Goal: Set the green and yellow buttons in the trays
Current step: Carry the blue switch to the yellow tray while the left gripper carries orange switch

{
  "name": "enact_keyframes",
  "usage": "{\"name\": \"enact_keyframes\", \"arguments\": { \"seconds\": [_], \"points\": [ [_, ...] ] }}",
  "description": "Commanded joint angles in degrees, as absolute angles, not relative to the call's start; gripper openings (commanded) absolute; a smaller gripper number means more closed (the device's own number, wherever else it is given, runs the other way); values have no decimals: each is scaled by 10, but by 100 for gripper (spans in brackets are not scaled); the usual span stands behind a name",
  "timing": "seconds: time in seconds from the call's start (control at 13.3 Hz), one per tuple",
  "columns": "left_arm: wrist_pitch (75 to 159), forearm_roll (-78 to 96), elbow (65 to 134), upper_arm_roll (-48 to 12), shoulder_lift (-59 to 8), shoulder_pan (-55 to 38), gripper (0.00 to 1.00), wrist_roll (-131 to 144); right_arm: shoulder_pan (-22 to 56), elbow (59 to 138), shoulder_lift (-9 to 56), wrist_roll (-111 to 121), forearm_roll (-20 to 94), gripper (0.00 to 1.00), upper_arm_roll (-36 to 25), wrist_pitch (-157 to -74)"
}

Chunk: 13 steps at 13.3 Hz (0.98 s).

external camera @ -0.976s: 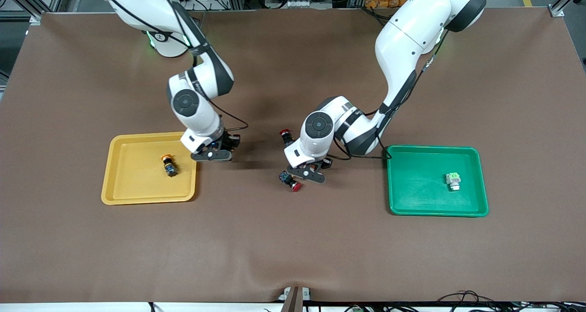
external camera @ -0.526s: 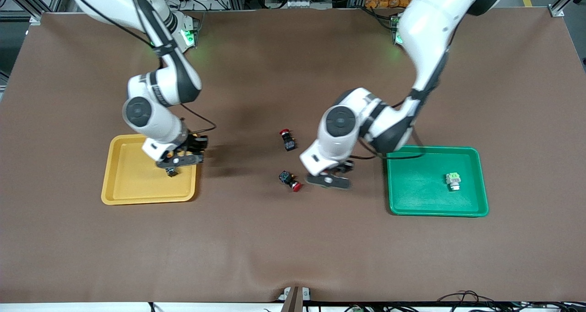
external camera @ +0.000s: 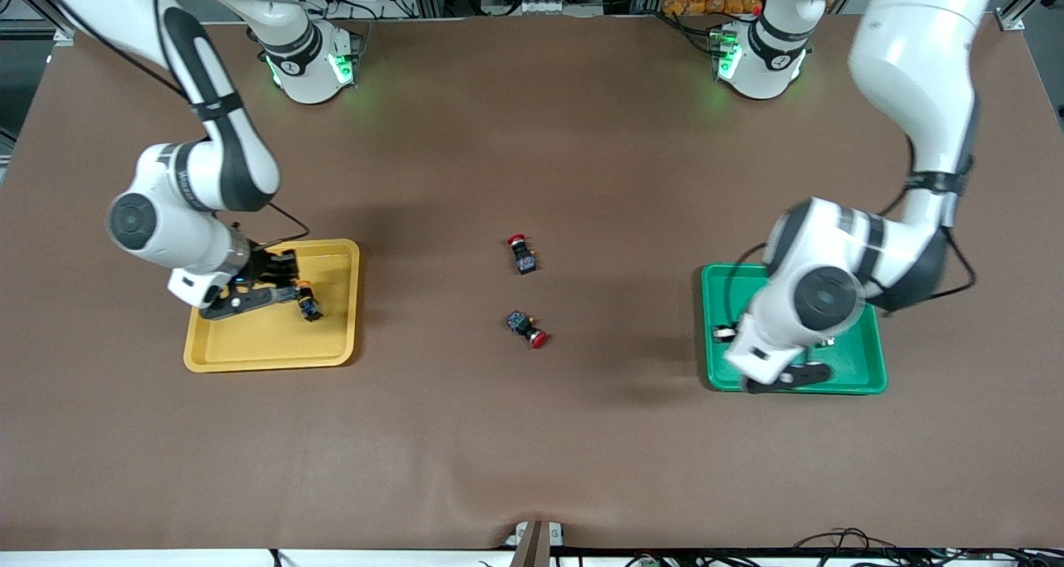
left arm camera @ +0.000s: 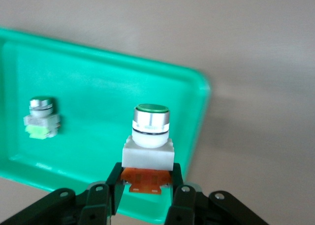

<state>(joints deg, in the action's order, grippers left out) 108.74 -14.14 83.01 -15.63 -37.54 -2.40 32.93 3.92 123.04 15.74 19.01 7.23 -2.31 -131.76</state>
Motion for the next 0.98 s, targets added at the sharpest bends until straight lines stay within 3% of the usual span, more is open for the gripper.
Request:
{"name": "enact_keyframes", "arguments": {
  "seconds": [0.0,0.15,0.23,0.3,0.9],
  "points": [
    [1076,-157,841,-162,-403,-10,0,343,5,1241,143,244,72,0,-14,-1316],
    [1076,-167,848,-162,-417,-9,4,346,-11,1231,157,271,65,0,-14,-1324],
    [1076,-167,848,-162,-417,-9,74,342,-20,1215,179,278,54,0,-14,-1332],
    [1076,-172,846,-162,-416,-8,100,339,-30,1202,199,286,47,0,-13,-1345],
    [1072,-190,816,-164,-321,22,100,207,-30,1196,265,308,46,0,-12,-1436]
  ]
}}
